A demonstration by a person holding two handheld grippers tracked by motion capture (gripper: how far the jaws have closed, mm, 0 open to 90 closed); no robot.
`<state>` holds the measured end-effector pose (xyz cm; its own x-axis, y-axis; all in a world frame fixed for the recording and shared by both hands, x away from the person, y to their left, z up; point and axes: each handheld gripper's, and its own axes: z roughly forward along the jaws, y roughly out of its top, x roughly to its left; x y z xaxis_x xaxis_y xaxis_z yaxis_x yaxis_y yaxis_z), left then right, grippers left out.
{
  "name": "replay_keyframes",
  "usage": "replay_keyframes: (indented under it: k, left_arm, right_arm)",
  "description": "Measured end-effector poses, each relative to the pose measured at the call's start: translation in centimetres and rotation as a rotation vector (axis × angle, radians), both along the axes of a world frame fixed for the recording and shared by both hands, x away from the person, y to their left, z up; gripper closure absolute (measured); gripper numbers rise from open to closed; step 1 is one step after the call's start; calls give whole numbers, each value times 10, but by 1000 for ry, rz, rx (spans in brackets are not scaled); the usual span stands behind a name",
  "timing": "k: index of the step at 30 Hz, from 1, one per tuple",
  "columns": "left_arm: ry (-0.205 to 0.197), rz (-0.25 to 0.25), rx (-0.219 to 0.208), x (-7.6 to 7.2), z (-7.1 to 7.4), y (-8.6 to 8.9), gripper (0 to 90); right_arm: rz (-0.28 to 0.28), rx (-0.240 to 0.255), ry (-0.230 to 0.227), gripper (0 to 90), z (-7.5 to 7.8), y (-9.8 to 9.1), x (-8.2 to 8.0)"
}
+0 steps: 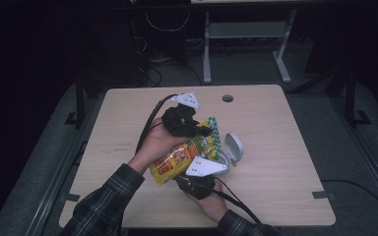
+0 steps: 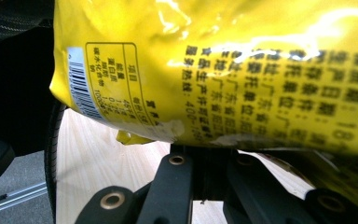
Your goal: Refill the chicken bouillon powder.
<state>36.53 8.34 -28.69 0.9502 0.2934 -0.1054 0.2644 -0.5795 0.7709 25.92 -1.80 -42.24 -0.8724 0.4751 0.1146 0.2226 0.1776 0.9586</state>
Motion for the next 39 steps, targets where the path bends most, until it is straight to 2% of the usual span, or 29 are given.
replay_keyframes:
  k: [5,11,17,21,32,39]
  left_arm:
    - [7,0,6,2,0,-3,900]
    - [10,-12,44,2,0,-7,900]
    - [29,-7,43,4,0,-9,899]
    - [36,-13,69,4,1,-13,899]
    - [42,-15,123,7,2,-21,899]
    - [46,-12,131,7,2,-24,899]
  right_arm:
    - [-1,11,7,900,1,-1,1]
    - [7,6,-4,900,2,0,2]
    - [9,12,-3,900,2,-1,2]
    - [13,26,1,900,2,-1,1]
    - [14,23,-9,900,4,0,0]
    - [13,23,-12,900,4,-1,0]
